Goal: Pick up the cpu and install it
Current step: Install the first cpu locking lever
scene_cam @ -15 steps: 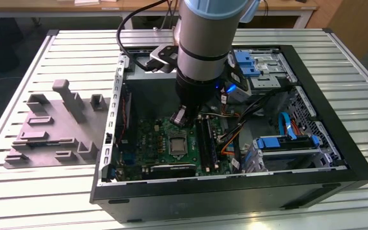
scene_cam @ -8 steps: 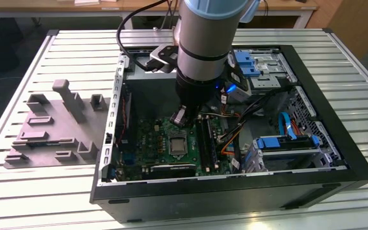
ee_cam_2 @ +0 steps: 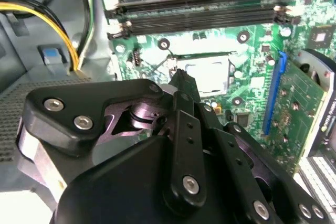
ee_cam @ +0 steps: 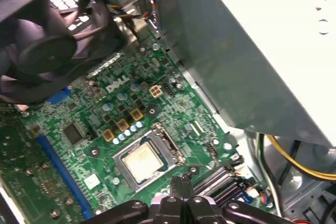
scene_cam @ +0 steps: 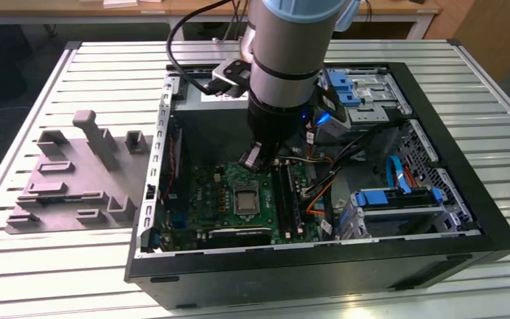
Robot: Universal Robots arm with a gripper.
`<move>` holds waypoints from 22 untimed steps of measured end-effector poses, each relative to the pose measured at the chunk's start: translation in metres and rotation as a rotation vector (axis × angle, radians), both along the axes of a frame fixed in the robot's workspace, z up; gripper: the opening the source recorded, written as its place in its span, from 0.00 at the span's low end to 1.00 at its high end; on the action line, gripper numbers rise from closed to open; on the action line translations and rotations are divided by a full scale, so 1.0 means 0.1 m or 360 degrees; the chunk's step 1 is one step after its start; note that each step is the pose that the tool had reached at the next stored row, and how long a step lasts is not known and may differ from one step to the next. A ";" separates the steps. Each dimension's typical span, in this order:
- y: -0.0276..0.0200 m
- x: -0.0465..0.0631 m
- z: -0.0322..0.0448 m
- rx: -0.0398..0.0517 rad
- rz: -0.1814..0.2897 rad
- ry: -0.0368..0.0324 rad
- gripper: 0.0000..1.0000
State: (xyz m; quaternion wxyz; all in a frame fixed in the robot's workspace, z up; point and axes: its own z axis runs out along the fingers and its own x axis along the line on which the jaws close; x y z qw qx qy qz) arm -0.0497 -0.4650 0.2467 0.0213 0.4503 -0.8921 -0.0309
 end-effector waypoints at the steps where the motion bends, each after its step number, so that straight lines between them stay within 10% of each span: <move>1: 0.013 0.01 -0.001 0.0000 0.0000 0.0000 0.11; 22: 0.223 0.15 -0.025 0.0000 -0.0001 0.0000 0.11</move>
